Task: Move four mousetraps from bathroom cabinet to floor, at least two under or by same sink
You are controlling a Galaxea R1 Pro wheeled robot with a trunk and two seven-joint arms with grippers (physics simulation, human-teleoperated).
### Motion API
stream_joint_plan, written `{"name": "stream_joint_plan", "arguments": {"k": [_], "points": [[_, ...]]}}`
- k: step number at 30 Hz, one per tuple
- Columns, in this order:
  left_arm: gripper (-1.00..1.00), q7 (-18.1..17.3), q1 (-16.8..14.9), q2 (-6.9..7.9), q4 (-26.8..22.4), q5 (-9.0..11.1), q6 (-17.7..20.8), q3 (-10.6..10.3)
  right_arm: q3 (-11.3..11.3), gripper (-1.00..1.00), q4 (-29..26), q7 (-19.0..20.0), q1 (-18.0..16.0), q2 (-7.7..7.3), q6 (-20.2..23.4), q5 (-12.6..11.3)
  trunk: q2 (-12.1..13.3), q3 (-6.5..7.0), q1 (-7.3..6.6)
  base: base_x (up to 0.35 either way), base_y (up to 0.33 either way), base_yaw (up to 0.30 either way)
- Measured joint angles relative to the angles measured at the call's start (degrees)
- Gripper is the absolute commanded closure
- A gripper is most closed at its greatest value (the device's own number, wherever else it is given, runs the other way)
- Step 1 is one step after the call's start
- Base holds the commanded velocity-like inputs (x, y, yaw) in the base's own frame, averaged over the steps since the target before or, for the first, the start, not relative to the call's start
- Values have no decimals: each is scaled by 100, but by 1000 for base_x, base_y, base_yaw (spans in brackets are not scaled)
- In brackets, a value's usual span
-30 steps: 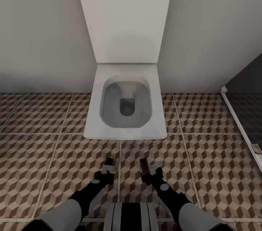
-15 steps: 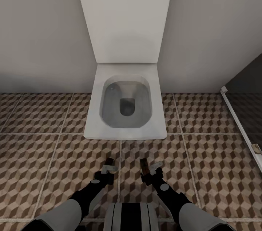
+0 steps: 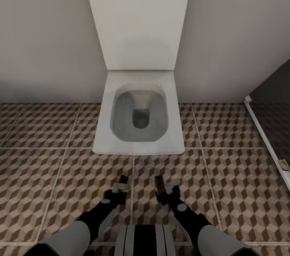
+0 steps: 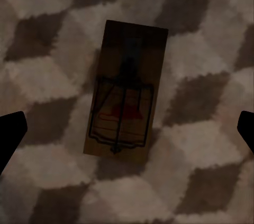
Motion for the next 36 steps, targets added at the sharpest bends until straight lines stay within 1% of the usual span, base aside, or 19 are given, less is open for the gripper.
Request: {"name": "stream_joint_plan", "arguments": {"k": [28,31,36], "points": [[-100,-1,-6,1,-5,0,1,3,0,-100,0,0,0,1,-7,-2,0,0,0,-2,0,0],[-100,1,-6,1,-5,-1,2,1,0,-100,0,0,0,1,-7,-1,0,0,1,-106,0,0],[-100,0,-4,0,-5,-1,1,2,0,-100,0,0,0,0,-8,-2,0,0,3,-253,0,0]]}}
